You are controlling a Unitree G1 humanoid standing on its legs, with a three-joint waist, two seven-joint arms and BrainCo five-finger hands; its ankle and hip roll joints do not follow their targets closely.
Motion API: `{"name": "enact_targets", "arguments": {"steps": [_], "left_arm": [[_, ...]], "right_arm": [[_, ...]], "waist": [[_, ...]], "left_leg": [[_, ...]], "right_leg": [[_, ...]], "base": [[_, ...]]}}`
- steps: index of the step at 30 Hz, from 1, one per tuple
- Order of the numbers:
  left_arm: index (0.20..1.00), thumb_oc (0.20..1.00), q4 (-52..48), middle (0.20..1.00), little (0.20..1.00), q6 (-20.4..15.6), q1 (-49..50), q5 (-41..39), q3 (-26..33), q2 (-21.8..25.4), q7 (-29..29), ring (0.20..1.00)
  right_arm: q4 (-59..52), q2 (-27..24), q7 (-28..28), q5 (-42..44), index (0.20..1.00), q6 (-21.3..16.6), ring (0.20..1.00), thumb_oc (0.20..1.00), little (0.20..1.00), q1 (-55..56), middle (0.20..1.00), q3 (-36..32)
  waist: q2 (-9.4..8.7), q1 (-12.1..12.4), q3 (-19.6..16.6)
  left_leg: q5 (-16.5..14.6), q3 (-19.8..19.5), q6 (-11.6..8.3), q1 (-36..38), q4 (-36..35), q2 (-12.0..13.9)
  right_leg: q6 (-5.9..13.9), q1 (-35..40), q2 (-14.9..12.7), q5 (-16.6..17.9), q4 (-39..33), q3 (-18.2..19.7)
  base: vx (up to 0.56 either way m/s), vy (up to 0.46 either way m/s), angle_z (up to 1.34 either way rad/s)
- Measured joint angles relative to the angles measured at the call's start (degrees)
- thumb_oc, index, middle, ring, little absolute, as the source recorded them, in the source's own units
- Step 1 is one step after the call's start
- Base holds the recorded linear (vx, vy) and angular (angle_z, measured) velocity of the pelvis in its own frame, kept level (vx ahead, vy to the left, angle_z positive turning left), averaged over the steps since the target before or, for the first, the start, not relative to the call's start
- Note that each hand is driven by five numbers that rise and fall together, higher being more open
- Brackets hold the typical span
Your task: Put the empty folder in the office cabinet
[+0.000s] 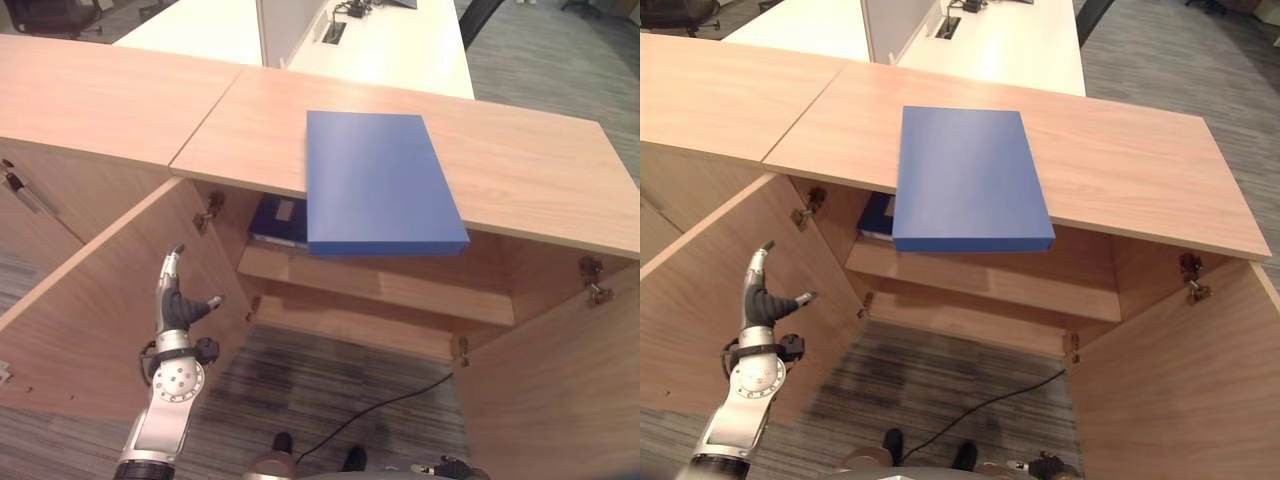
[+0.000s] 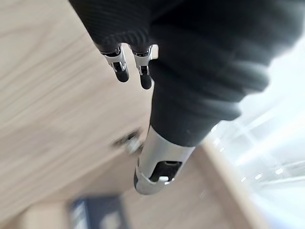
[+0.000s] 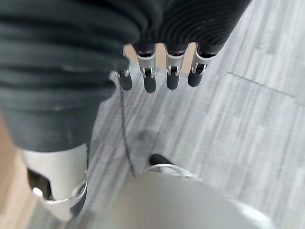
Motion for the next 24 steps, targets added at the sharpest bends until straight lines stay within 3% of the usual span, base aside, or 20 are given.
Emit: {"name": "enact_targets", "arguments": {"steps": [3,6,8,11,18,24], "left_arm": [[1.000,1.000,-3.38,1.000,1.000,-0.36,-0.96,2.07,-0.11,1.69,0.43,1.000],[1.000,1.000,-8.42,1.000,1.000,-1.54,-5.23,5.56,-3.55,5.59,0.13,1.000],[1.000,1.000,-9.04,1.000,1.000,-1.52,-8.25,6.61,-6.63,5.91,-1.16,1.000],[1.000,1.000,-9.79,1.000,1.000,-3.04,-10.49,8.26,-12.19,7.10,-4.18,1.000],[1.000,1.000,-11.72,1.000,1.000,-5.41,-15.85,11.07,-18.78,10.77,-8.60,1.000],[1.000,1.000,-13.73,1.000,1.000,-5.95,-16.34,10.69,-20.89,9.27,-12.14,1.000]], "right_arm": [[0.02,0.02,0.04,-0.02,1.000,-0.37,1.000,1.000,1.000,-0.10,1.000,0.26],[0.09,-0.13,0.01,-0.11,1.000,-0.38,1.000,1.000,1.000,-0.29,1.000,0.80],[0.52,-0.58,-0.01,-0.54,1.000,-0.36,1.000,1.000,1.000,-0.31,1.000,2.08],[1.26,-1.06,0.02,-1.40,1.000,-0.33,1.000,1.000,1.000,-0.99,1.000,1.76],[1.67,-1.52,0.10,-3.56,1.000,-0.17,1.000,1.000,1.000,-0.23,1.000,2.41],[1.66,-1.52,0.20,-4.59,1.000,-0.17,1.000,1.000,1.000,-0.24,1.000,2.40]], "waist": [[0.59,-0.03,-1.49],[1.31,-0.25,-2.39],[2.06,-0.60,-3.31],[3.32,-1.93,-4.45],[3.69,-3.49,-4.56],[3.67,-4.12,-4.61]], "left_leg": [[-0.04,0.11,0.05,0.42,-0.54,-0.38],[-0.19,0.20,0.35,1.11,-0.78,-0.43],[-0.45,0.50,1.44,1.39,-0.79,-0.40],[-0.42,1.49,1.56,1.47,-0.79,-0.35],[-0.41,2.69,1.66,1.83,-0.78,-0.15],[-0.52,3.39,1.83,2.07,-0.77,-0.18]], "right_leg": [[0.36,0.08,-0.36,0.22,-0.37,0.13],[0.50,0.39,-0.36,0.28,-0.35,0.27],[0.79,0.33,-0.23,0.08,-0.34,0.82],[1.02,-0.02,-0.24,0.26,-0.36,1.66],[0.89,-0.14,0.01,0.54,-0.37,2.99],[1.03,-0.18,-0.06,0.77,-0.37,3.44]], "base": [[0.01,0.049,-0.02],[0.02,0.029,-0.04],[0.00,0.040,-0.11],[0.02,0.062,-0.17],[0.01,0.026,-0.08],[0.00,0.004,-0.07]]}}
